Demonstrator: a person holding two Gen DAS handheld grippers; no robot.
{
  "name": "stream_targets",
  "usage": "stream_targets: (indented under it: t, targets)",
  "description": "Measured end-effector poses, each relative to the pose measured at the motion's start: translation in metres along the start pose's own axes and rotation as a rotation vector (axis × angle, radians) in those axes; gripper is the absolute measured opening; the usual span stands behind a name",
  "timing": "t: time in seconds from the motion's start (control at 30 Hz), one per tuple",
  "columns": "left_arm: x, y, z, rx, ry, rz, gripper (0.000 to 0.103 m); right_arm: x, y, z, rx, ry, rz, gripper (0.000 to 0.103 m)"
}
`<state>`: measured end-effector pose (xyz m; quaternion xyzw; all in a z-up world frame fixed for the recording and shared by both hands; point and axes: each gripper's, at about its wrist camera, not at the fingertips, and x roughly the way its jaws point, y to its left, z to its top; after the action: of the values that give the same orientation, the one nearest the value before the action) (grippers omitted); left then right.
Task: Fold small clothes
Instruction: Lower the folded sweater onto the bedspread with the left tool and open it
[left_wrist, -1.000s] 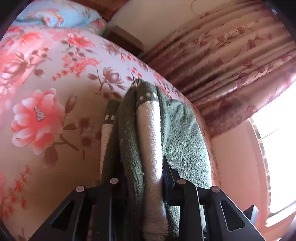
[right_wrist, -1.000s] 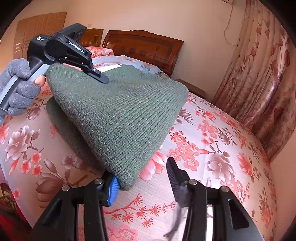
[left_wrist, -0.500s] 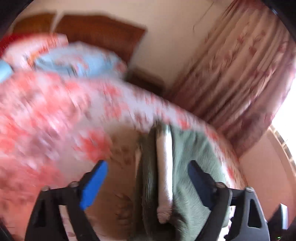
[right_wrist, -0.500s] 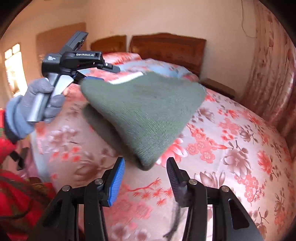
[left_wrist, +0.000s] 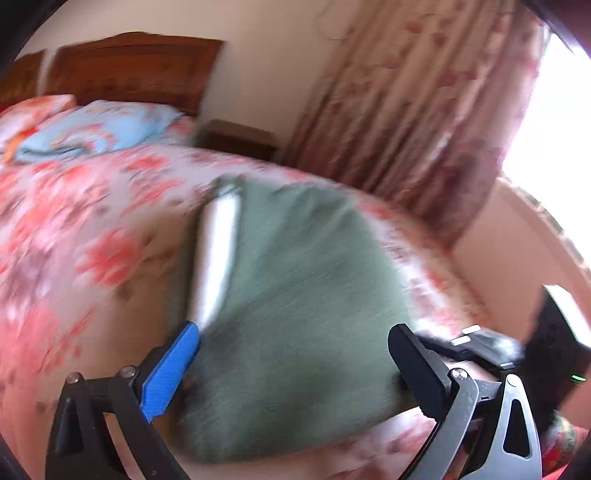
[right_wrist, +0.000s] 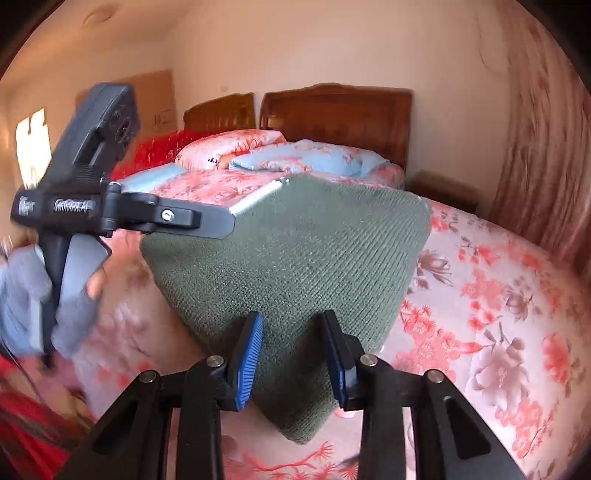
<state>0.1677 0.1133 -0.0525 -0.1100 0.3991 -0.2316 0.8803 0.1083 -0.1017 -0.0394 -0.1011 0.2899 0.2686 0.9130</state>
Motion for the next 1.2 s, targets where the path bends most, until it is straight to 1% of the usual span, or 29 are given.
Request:
stream_targets:
  t: [0.07, 0.1, 0.13, 0.17, 0.2, 0.23, 0.27, 0.3, 0.33, 0.37, 0.4, 0.43, 0.5, 0.53, 0.57, 0.6, 0.67, 0.73, 0.8, 0.87, 0.93, 0.97, 1.0, 1.03, 1.07, 1.1, 1.17, 1.2]
  targets:
    - [-0.003, 0.016, -0.006, -0.054, 0.025, 0.013, 0.103, -0.001, 0.001, 0.003, -0.002, 0.018, -0.008, 0.036]
    - [-0.011, 0.026, -0.007, -0.097, 0.006, 0.0, 0.103, -0.003, -0.001, 0.007, 0.014, 0.023, -0.006, 0.036]
    - [-0.024, 0.033, -0.005, -0.132, -0.039, -0.019, 0.103, -0.007, -0.002, 0.014, 0.027, 0.013, -0.005, 0.035]
    - [-0.032, 0.036, -0.004, -0.146, -0.068, -0.024, 0.103, -0.01, -0.002, 0.019, 0.024, -0.009, -0.002, 0.035]
    - [-0.044, 0.039, -0.001, -0.16, -0.117, -0.024, 0.103, -0.013, 0.001, 0.024, 0.009, -0.037, 0.001, 0.035]
    - [-0.05, 0.04, 0.001, -0.167, -0.147, -0.023, 0.103, -0.015, 0.006, 0.029, -0.011, -0.06, 0.007, 0.035]
    - [-0.057, 0.039, 0.004, -0.173, -0.175, -0.027, 0.103, -0.012, 0.01, 0.031, -0.027, -0.064, 0.016, 0.035]
    - [-0.06, 0.038, 0.008, -0.174, -0.198, -0.032, 0.103, -0.005, 0.016, 0.032, -0.041, -0.046, 0.03, 0.035]
    - [-0.061, 0.037, 0.011, -0.171, -0.209, -0.029, 0.103, 0.011, 0.023, 0.031, -0.067, 0.007, 0.039, 0.035]
    - [-0.063, 0.035, 0.013, -0.166, -0.213, -0.021, 0.103, 0.027, 0.03, 0.026, -0.105, 0.057, 0.028, 0.035]
    - [-0.064, 0.033, 0.016, -0.165, -0.215, -0.01, 0.103, 0.035, 0.036, 0.022, -0.141, 0.069, 0.005, 0.035]
    - [-0.067, 0.033, 0.016, -0.171, -0.224, -0.011, 0.103, 0.034, 0.043, 0.024, -0.159, 0.048, -0.012, 0.035]
    - [-0.074, 0.033, 0.015, -0.175, -0.249, -0.011, 0.103, 0.028, 0.05, 0.037, -0.142, 0.024, 0.029, 0.035]
    - [-0.079, 0.033, 0.016, -0.177, -0.264, -0.003, 0.103, 0.022, 0.059, 0.045, -0.168, -0.027, 0.033, 0.035]
    - [-0.083, 0.035, 0.017, -0.185, -0.286, 0.004, 0.103, 0.021, 0.064, 0.05, -0.191, -0.047, 0.029, 0.035]
    - [-0.089, 0.038, 0.018, -0.201, -0.312, 0.007, 0.103, 0.024, 0.07, 0.055, -0.216, -0.053, 0.031, 0.035]
    - [-0.098, 0.044, 0.019, -0.232, -0.34, 0.009, 0.103, 0.044, 0.082, 0.061, -0.253, -0.008, 0.053, 0.035]
    - [-0.102, 0.048, 0.02, -0.241, -0.336, 0.022, 0.103, 0.074, 0.091, 0.055, -0.29, 0.078, 0.082, 0.035]
    - [-0.107, 0.049, 0.019, -0.231, -0.33, 0.045, 0.103, 0.08, 0.094, 0.055, -0.282, 0.058, 0.082, 0.035]
    - [-0.108, 0.051, 0.016, -0.227, -0.329, 0.061, 0.103, 0.073, 0.091, 0.064, -0.233, 0.028, 0.118, 0.035]
    - [-0.105, 0.057, 0.014, -0.256, -0.322, 0.062, 0.103, 0.067, 0.092, 0.067, -0.241, -0.007, 0.116, 0.035]
    - [-0.102, 0.059, 0.014, -0.269, -0.315, 0.057, 0.103, 0.07, 0.093, 0.066, -0.245, -0.002, 0.115, 0.035]
    - [-0.097, 0.06, 0.015, -0.289, -0.302, 0.05, 0.103, 0.076, 0.095, 0.062, -0.248, 0.021, 0.12, 0.035]
    - [-0.093, 0.06, 0.015, -0.301, -0.293, 0.042, 0.103, 0.085, 0.096, 0.058, -0.251, 0.063, 0.137, 0.035]
    - [-0.09, 0.059, 0.017, -0.307, -0.283, 0.031, 0.103, 0.086, 0.095, 0.055, -0.259, 0.076, 0.146, 0.035]
    - [-0.087, 0.055, 0.019, -0.305, -0.273, 0.021, 0.103, 0.083, 0.091, 0.058, -0.249, 0.064, 0.156, 0.035]
    - [-0.084, 0.045, 0.024, -0.274, -0.257, 0.011, 0.103, 0.064, 0.076, 0.063, -0.17, 0.049, 0.202, 0.035]
    - [-0.082, 0.035, 0.028, -0.243, -0.251, 0.0, 0.103, 0.05, 0.067, 0.064, -0.138, 0.006, 0.201, 0.035]
